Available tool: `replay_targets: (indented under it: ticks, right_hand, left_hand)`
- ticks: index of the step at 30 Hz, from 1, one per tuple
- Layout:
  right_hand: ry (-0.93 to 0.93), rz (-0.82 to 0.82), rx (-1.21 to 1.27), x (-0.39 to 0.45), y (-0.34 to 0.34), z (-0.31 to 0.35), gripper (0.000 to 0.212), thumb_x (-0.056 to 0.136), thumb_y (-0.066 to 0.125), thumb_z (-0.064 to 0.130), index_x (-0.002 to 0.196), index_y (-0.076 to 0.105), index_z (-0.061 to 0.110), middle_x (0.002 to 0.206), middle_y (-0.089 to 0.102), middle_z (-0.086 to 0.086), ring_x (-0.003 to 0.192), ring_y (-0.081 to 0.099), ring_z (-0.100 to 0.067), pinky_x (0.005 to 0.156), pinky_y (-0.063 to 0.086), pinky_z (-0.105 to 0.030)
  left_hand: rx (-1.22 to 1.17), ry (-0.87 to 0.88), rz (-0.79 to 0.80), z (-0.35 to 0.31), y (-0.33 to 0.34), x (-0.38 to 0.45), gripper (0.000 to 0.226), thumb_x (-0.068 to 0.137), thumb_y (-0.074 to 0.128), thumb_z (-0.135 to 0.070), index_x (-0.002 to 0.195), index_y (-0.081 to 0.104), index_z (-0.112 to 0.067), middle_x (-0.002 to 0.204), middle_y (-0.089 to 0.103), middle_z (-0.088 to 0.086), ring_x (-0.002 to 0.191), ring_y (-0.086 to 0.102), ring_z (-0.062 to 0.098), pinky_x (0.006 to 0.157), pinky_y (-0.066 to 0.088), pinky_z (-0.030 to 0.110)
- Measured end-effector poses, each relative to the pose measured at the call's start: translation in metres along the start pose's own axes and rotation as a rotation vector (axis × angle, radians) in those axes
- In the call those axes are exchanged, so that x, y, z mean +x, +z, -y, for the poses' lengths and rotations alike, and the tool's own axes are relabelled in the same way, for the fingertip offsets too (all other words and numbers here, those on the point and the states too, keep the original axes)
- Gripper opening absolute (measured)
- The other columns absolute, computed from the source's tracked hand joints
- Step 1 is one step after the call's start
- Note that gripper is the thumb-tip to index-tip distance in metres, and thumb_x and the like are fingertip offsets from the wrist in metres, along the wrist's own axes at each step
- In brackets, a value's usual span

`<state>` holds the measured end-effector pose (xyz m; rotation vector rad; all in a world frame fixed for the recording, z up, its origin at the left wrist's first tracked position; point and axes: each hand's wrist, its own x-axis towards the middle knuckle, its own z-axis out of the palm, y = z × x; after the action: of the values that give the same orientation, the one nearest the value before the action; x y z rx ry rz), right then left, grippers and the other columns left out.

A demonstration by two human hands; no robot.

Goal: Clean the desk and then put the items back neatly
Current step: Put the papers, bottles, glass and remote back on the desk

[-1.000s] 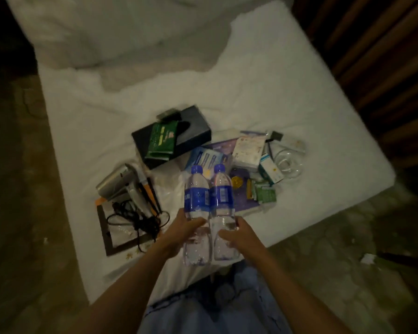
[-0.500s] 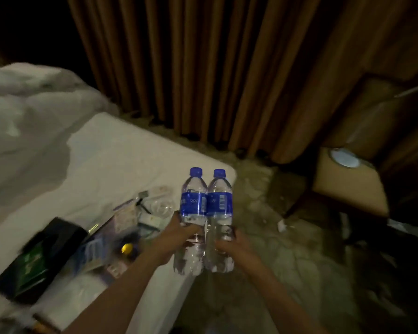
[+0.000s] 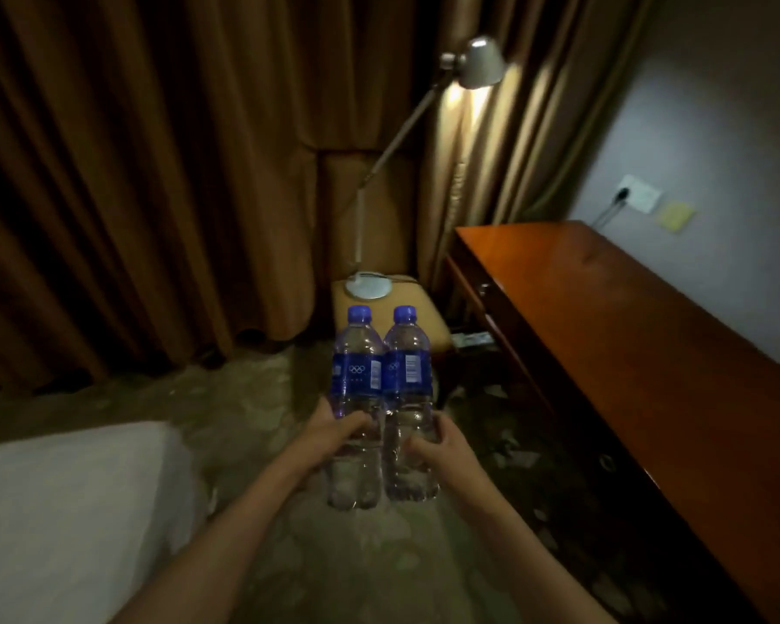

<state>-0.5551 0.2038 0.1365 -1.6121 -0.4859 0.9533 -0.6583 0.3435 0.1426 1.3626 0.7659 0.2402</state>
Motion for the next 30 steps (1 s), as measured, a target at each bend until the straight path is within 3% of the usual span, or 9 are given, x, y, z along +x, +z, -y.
replay_targets:
  ticks: [3, 6, 10, 14, 18, 20, 23, 26, 30]
  right_hand:
    - [-0.023, -0.122, 0.040, 0.019, -0.047, 0.005, 0.046, 0.081, 0.068, 0.013, 0.122, 0.047, 0.020, 0.110, 0.060, 0.002, 0.096, 0.063, -0.014, 0.074, 0.052, -0.024]
    - [-0.012, -0.231, 0.096, 0.044, -0.089, 0.007, 0.043, 0.084, 0.066, 0.014, 0.120, 0.045, 0.024, 0.108, 0.060, 0.003, 0.094, 0.063, -0.014, 0.070, 0.050, -0.023]
    - [0.019, -0.365, 0.209, 0.091, -0.143, 0.011, 0.041, 0.084, 0.065, 0.015, 0.121, 0.048, 0.019, 0.112, 0.061, -0.005, 0.097, 0.065, -0.021, 0.077, 0.054, -0.031]
    - [0.050, -0.451, 0.286, 0.151, -0.193, 0.025, 0.059, 0.068, 0.068, 0.024, 0.121, 0.048, 0.011, 0.114, 0.061, -0.011, 0.100, 0.064, -0.028, 0.082, 0.056, -0.037]
    - [0.042, -0.531, 0.414, 0.187, -0.237, 0.043, 0.037, 0.083, 0.063, 0.012, 0.118, 0.050, 0.011, 0.114, 0.060, -0.013, 0.094, 0.065, -0.024, 0.068, 0.054, -0.029]
    - [0.036, -0.578, 0.466, 0.195, -0.257, 0.049, 0.048, 0.072, 0.067, 0.019, 0.117, 0.051, 0.010, 0.112, 0.061, -0.014, 0.091, 0.065, -0.025, 0.068, 0.053, -0.030]
    - [0.044, -0.617, 0.541, 0.215, -0.297, 0.054, 0.063, 0.055, 0.068, 0.020, 0.116, 0.053, 0.008, 0.106, 0.063, -0.014, 0.084, 0.066, -0.023, 0.061, 0.054, -0.029]
    - [0.060, -0.652, 0.675, 0.248, -0.340, 0.047, 0.077, 0.047, 0.080, 0.023, 0.118, 0.054, 0.010, 0.108, 0.066, -0.018, 0.091, 0.067, -0.031, 0.073, 0.053, -0.041]
    - [0.041, -0.669, 0.825, 0.307, -0.394, 0.040, 0.079, 0.047, 0.084, 0.008, 0.121, 0.054, 0.008, 0.105, 0.068, -0.020, 0.091, 0.065, -0.035, 0.078, 0.052, -0.047]
  left_hand:
    - [0.052, 0.021, 0.126, -0.018, 0.044, 0.053, 0.033, 0.082, 0.066, -0.012, 0.107, 0.047, -0.023, 0.102, 0.060, 0.002, 0.086, 0.059, 0.009, 0.065, 0.045, 0.017]
    - [0.068, 0.030, 0.254, -0.037, 0.084, 0.102, 0.054, 0.073, 0.073, -0.026, 0.118, 0.044, -0.022, 0.110, 0.060, 0.004, 0.096, 0.060, 0.015, 0.075, 0.049, 0.026]
    - [0.159, 0.078, 0.431, -0.065, 0.131, 0.179, 0.057, 0.070, 0.074, -0.031, 0.118, 0.044, -0.023, 0.108, 0.060, -0.001, 0.095, 0.059, 0.009, 0.072, 0.047, 0.022]
    - [0.217, 0.070, 0.550, -0.094, 0.171, 0.264, 0.064, 0.058, 0.071, -0.040, 0.116, 0.050, -0.026, 0.115, 0.063, 0.005, 0.102, 0.063, 0.018, 0.090, 0.051, 0.037]
    - [0.257, 0.071, 0.675, -0.124, 0.216, 0.340, 0.082, 0.047, 0.075, -0.051, 0.120, 0.048, -0.025, 0.116, 0.062, 0.005, 0.104, 0.062, 0.020, 0.091, 0.051, 0.040]
    - [0.312, 0.066, 0.731, -0.132, 0.241, 0.371, 0.082, 0.055, 0.079, -0.046, 0.124, 0.045, -0.018, 0.117, 0.060, 0.004, 0.105, 0.060, 0.019, 0.085, 0.050, 0.030]
    - [0.376, 0.068, 0.804, -0.137, 0.282, 0.417, 0.052, 0.080, 0.072, -0.021, 0.121, 0.039, -0.021, 0.109, 0.056, -0.006, 0.100, 0.056, 0.010, 0.076, 0.044, 0.019]
    - [0.402, 0.064, 0.837, -0.141, 0.317, 0.468, 0.060, 0.078, 0.073, -0.016, 0.125, 0.037, -0.023, 0.111, 0.056, -0.007, 0.099, 0.056, 0.008, 0.083, 0.045, 0.024]
    - [0.440, 0.097, 0.848, -0.155, 0.358, 0.535, 0.080, 0.060, 0.084, -0.032, 0.126, 0.042, -0.021, 0.112, 0.063, -0.001, 0.099, 0.064, 0.013, 0.079, 0.051, 0.024]
